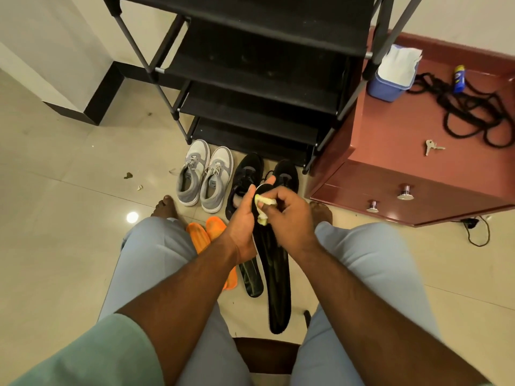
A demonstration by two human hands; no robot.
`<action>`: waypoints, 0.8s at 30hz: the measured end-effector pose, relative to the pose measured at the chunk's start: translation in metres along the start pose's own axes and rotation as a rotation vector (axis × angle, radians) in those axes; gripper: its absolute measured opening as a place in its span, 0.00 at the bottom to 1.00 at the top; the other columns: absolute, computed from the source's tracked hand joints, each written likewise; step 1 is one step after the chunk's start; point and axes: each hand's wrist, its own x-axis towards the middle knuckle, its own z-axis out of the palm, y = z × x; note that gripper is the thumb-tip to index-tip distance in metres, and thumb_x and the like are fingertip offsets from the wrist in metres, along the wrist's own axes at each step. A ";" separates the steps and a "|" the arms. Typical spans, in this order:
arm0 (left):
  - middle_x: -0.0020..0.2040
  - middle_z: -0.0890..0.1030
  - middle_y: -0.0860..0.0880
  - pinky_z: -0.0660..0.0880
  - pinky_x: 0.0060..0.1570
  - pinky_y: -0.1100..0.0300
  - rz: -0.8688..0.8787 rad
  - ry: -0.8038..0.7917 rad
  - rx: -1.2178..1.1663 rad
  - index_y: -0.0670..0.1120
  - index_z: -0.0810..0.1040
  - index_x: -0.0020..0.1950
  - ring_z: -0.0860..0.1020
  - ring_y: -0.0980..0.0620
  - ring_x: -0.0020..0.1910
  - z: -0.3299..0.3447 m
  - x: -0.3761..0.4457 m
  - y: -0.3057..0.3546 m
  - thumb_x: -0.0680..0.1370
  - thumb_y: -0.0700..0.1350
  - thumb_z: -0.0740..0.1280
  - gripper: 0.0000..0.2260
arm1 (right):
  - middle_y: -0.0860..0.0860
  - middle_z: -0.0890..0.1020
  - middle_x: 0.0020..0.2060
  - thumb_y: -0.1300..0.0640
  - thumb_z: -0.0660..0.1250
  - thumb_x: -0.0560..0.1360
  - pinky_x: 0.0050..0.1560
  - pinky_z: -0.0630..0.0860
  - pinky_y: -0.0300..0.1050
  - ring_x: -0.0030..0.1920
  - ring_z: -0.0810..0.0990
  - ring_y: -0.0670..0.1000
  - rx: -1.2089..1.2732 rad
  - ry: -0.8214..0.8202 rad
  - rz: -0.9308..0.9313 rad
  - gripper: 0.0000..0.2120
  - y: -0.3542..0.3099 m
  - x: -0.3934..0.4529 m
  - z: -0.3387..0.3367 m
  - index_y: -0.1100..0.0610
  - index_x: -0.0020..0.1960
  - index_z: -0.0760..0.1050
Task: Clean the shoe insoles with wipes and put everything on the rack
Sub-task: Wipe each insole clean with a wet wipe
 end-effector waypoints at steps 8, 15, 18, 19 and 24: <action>0.62 0.79 0.43 0.79 0.49 0.53 0.096 0.067 -0.006 0.64 0.73 0.70 0.82 0.49 0.54 -0.007 0.003 0.007 0.81 0.65 0.52 0.21 | 0.47 0.80 0.36 0.66 0.70 0.71 0.36 0.74 0.33 0.36 0.77 0.39 -0.115 -0.281 0.105 0.08 0.007 -0.006 0.004 0.55 0.39 0.78; 0.58 0.83 0.45 0.79 0.50 0.52 0.102 0.050 -0.166 0.62 0.71 0.72 0.84 0.47 0.53 -0.006 0.014 0.011 0.81 0.65 0.50 0.22 | 0.52 0.79 0.41 0.68 0.69 0.71 0.42 0.70 0.28 0.40 0.75 0.42 -0.155 -0.142 -0.076 0.04 0.003 0.017 0.009 0.61 0.44 0.79; 0.61 0.79 0.42 0.81 0.46 0.50 0.094 0.043 -0.193 0.64 0.71 0.72 0.84 0.47 0.52 -0.011 0.017 0.017 0.81 0.67 0.51 0.22 | 0.54 0.78 0.42 0.70 0.67 0.70 0.42 0.70 0.35 0.41 0.75 0.46 -0.315 -0.253 -0.102 0.06 0.012 0.015 0.005 0.62 0.44 0.79; 0.61 0.79 0.41 0.82 0.46 0.50 0.093 0.045 -0.199 0.64 0.71 0.71 0.84 0.47 0.51 -0.011 0.018 0.016 0.80 0.67 0.51 0.22 | 0.53 0.78 0.42 0.70 0.67 0.70 0.43 0.71 0.36 0.42 0.76 0.47 -0.303 -0.239 -0.111 0.07 0.012 0.014 0.005 0.62 0.45 0.80; 0.58 0.83 0.47 0.77 0.51 0.51 0.098 0.041 -0.124 0.62 0.71 0.72 0.84 0.49 0.54 -0.008 0.019 0.008 0.81 0.66 0.51 0.23 | 0.53 0.78 0.44 0.70 0.67 0.70 0.46 0.75 0.43 0.46 0.77 0.51 -0.244 -0.156 -0.186 0.08 0.006 0.016 0.012 0.60 0.47 0.79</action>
